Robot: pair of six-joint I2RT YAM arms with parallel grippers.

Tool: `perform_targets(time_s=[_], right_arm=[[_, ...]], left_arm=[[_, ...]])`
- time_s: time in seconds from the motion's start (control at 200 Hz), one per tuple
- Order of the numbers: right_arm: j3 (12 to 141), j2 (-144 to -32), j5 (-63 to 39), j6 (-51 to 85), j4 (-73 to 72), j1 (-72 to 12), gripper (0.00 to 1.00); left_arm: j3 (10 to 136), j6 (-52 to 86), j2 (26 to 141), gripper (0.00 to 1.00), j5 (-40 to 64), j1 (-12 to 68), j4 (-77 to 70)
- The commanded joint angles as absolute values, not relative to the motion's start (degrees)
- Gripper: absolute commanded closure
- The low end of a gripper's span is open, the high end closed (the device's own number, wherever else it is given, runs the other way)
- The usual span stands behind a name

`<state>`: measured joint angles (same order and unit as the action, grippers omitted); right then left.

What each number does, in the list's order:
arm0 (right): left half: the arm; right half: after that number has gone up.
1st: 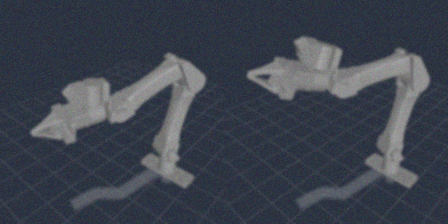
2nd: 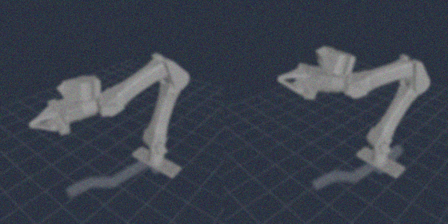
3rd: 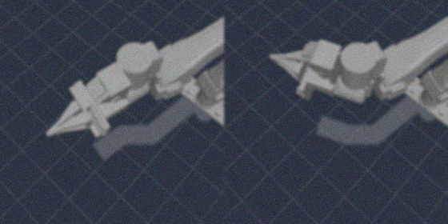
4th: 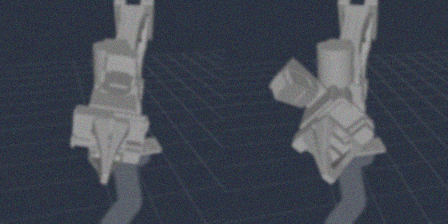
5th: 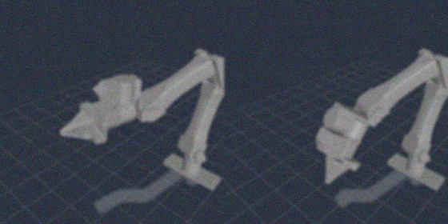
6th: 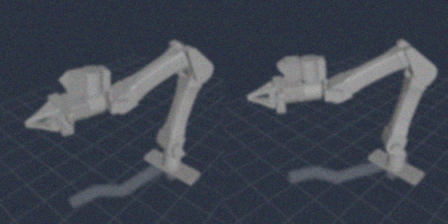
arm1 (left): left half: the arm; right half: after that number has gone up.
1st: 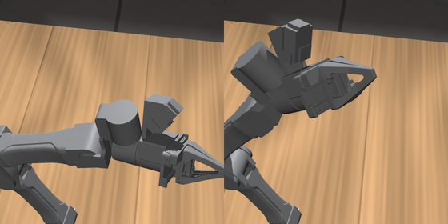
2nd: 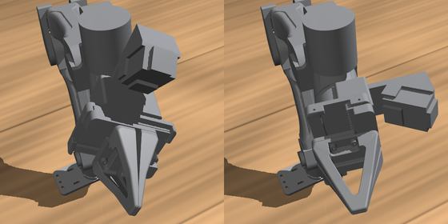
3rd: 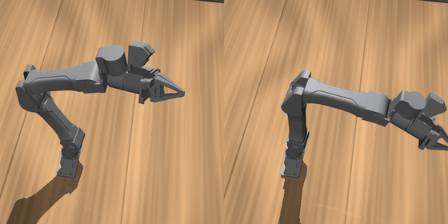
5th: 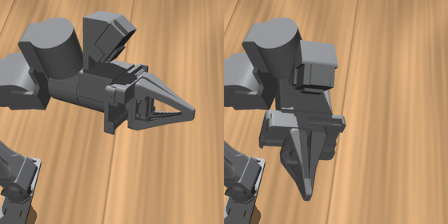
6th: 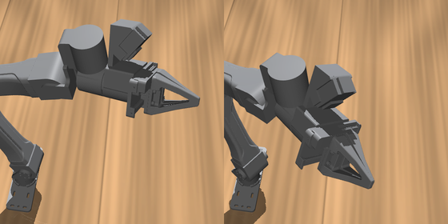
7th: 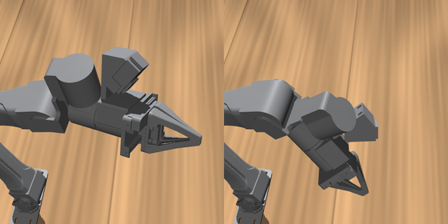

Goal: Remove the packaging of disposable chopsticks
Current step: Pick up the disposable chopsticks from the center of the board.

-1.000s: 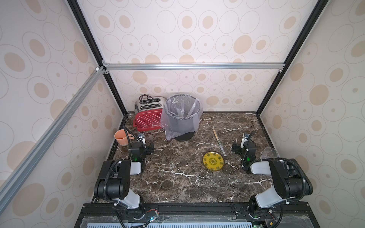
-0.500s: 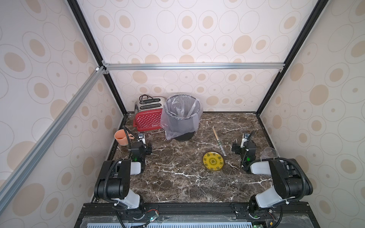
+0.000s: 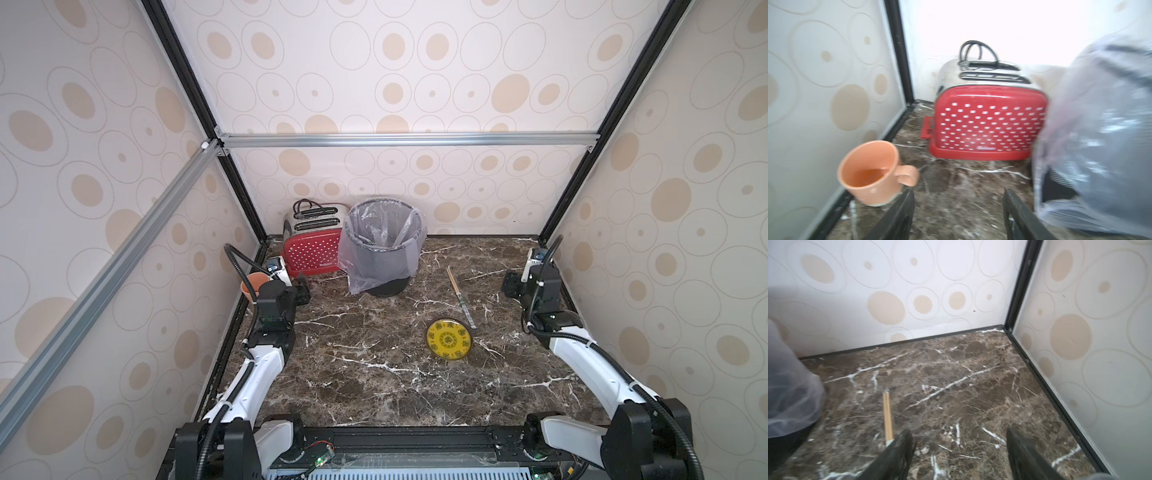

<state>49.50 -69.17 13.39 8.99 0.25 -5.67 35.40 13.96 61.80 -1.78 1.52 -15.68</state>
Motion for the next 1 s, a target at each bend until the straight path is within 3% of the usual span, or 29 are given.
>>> perform_targets(time_s=[0.0, 0.16, 0.27, 0.561, 0.996], right_arm=[[56.36, -75.54, 4.64, 11.45, 23.94, -6.07, 0.31], [71.61, -90.21, -0.66, 9.71, 36.59, -6.48, 0.35], [80.28, -99.68, -1.23, 8.05, 43.5, -7.74, 0.36], [93.49, -116.86, -1.09, 6.26, 48.87, -12.19, 0.43], [97.97, -126.02, -0.47, 6.08, 51.18, -14.09, 0.48]], left_arm=[[38.15, 19.15, 61.55, 0.33, 4.53, 8.56, -6.17], [39.22, 20.84, 61.11, 0.32, 23.03, 16.16, -10.39], [39.0, 20.88, 59.98, 0.3, 27.79, 22.16, -12.03], [38.21, 21.05, 60.31, 0.3, 31.24, 25.45, -17.2], [37.5, 20.63, 61.17, 0.31, 37.38, 25.58, -24.32]])
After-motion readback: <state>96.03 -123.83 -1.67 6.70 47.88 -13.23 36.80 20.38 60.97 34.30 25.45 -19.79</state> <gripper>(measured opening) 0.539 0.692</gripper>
